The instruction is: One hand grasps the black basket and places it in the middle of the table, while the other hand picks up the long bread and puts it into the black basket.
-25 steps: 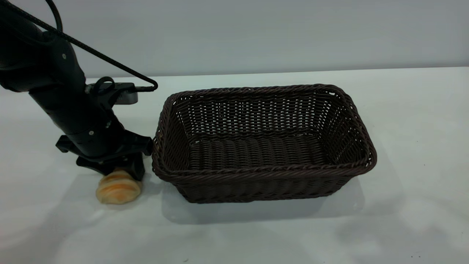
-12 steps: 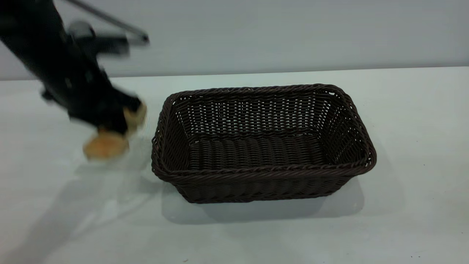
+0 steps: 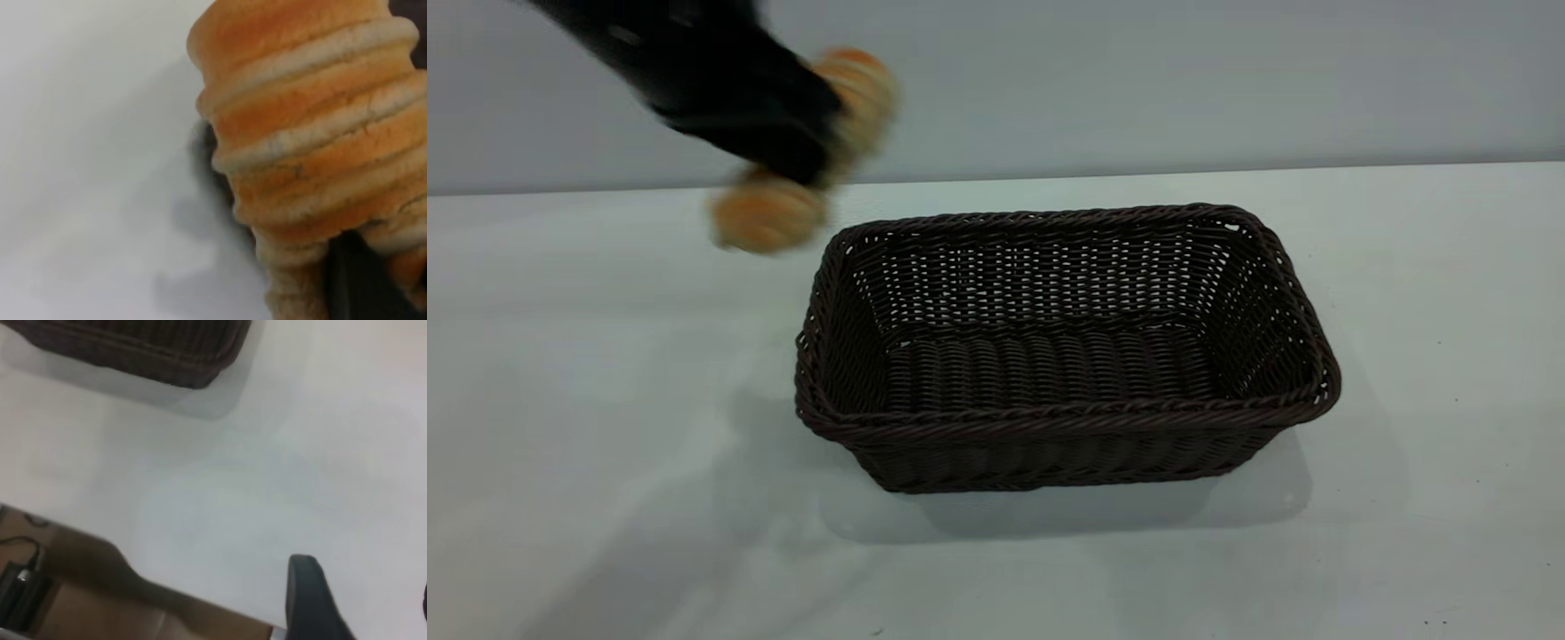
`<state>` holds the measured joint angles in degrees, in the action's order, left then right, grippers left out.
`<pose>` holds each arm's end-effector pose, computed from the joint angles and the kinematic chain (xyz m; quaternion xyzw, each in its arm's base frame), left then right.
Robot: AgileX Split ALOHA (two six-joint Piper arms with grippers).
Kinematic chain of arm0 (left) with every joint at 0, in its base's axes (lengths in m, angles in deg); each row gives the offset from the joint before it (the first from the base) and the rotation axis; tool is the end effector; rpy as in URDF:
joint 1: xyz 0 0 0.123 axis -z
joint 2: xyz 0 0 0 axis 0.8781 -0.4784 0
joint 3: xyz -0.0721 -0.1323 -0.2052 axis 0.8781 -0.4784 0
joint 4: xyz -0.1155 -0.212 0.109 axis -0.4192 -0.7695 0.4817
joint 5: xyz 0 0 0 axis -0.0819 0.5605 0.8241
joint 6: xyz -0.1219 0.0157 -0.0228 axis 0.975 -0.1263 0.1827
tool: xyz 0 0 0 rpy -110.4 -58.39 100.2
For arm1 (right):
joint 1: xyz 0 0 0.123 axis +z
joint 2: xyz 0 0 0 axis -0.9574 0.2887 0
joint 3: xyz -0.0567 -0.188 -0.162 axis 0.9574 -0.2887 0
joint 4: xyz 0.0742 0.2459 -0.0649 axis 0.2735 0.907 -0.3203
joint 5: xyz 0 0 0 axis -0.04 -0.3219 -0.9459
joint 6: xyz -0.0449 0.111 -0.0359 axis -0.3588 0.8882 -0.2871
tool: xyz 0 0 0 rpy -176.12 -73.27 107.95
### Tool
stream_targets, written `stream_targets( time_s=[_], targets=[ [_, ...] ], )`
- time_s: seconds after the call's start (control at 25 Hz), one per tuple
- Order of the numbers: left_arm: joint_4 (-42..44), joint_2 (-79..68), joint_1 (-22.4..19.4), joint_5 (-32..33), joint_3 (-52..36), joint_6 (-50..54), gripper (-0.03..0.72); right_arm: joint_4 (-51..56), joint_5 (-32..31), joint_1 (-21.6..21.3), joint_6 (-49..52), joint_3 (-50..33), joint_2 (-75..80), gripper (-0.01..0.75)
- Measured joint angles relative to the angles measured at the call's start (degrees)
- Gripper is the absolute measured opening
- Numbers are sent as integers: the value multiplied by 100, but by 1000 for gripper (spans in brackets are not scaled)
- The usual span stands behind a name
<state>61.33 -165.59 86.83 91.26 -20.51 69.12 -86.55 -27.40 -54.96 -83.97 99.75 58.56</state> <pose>0.3641 -0.1782 0.1310 0.2854 0.8917 -0.0666 0.3449 0.0839 0.0283 0.2430 -0.1595 0.8988 0.0609 0.4037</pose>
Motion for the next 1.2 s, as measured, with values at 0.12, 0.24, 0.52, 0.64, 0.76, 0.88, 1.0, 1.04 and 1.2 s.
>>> stream_targets(
  time_s=[0.12,0.24,0.52,0.64,0.76,0.88,1.0,1.04,1.2],
  targets=[
    [-1,-495,501,-569,0,134,120,-103,-15,0,24,-65,-5,418],
    [-12,-1017,867,-1230,0,298,120,-113,-15,0,29,-78,-5,418],
    [-51,-1715,1085,-1776,0,853,302,-124,-15,0,36,-78,-7,417],
    [-143,-1677,1070,-1609,0,1003,476,-129,-15,0,40,-78,-130,417],
    [-146,-1522,1021,-1469,0,1015,594,-126,-15,0,40,-78,-494,417],
    [-85,-1065,988,-1151,0,925,620,-131,-25,0,32,-78,-953,417],
    [-14,-229,944,-357,0,839,608,-131,-57,0,32,-78,-1124,417],
    [11,48,946,-51,0,832,600,-131,-57,0,32,-78,-1124,417],
    [178,1396,946,1332,0,810,587,-131,-57,0,32,-78,-1124,417]
  ],
)
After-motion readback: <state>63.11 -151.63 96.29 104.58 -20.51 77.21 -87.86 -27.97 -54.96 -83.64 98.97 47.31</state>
